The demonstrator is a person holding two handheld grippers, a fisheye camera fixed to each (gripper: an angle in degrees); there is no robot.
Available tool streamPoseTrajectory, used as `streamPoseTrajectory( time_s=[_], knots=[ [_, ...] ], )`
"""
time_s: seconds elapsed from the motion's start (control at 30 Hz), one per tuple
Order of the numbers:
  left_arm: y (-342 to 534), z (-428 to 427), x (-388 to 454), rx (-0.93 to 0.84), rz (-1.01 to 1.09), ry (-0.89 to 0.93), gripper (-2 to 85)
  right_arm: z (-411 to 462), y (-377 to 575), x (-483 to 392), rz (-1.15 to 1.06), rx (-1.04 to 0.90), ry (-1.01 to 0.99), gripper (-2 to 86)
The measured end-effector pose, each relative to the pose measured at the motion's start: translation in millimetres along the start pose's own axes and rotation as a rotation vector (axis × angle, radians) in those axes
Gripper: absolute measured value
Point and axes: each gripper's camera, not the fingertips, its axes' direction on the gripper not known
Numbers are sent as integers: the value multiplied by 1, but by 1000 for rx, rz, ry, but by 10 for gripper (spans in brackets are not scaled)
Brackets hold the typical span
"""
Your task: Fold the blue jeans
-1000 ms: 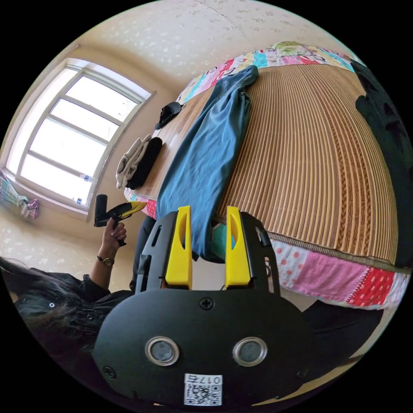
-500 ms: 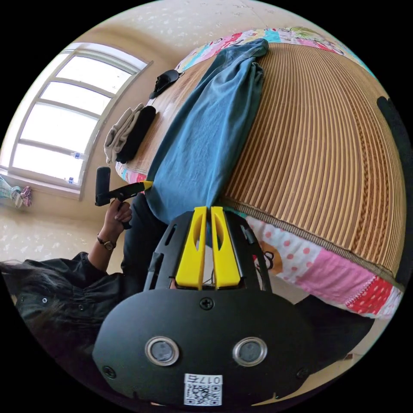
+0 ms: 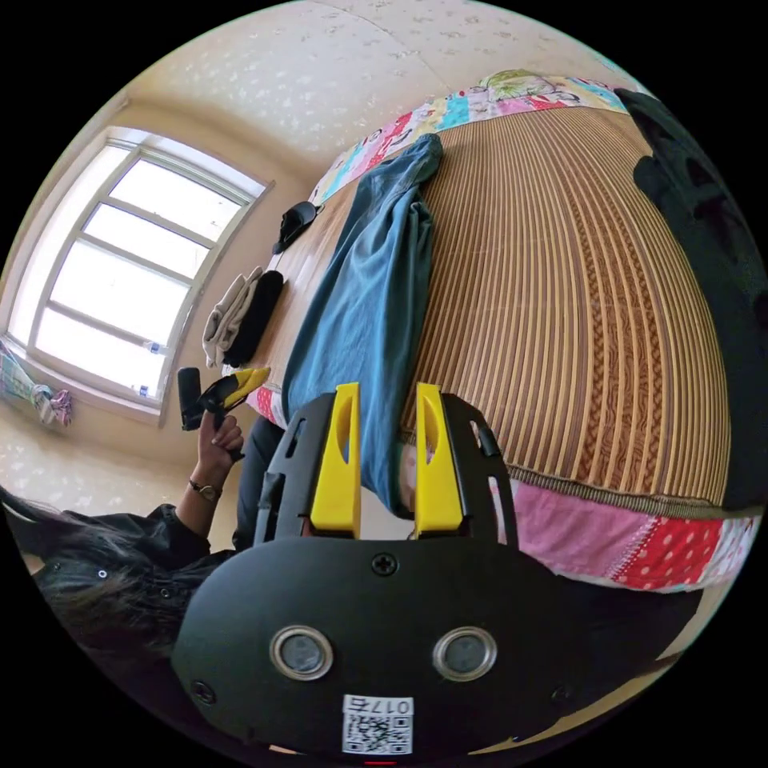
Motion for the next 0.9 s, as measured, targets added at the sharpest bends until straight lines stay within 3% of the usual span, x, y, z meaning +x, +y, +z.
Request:
streamPoseTrajectory(
  time_s=[0.1, 0.2, 0.47, 0.57, 0.73, 0.9],
  knots=[
    [-1, 20, 0, -31, 24, -84, 153, 9, -2, 5, 16, 21, -7, 144],
    [15, 17, -2, 13, -31, -137, 119, 20, 13, 6, 6, 18, -15, 147],
    [48, 5, -31, 6, -141, -39, 42, 11, 50, 16, 43, -71, -121, 47],
    [44, -2, -51, -76, -199, 168, 27, -10, 46, 32, 6, -103, -377, 36],
    [51, -72, -15, 94, 51, 360, 5, -80, 60, 33, -142, 4, -685, 29],
    [33, -151, 52, 262, 325, 730, -4, -198, 74, -4, -462, 244, -926, 26]
  ],
)
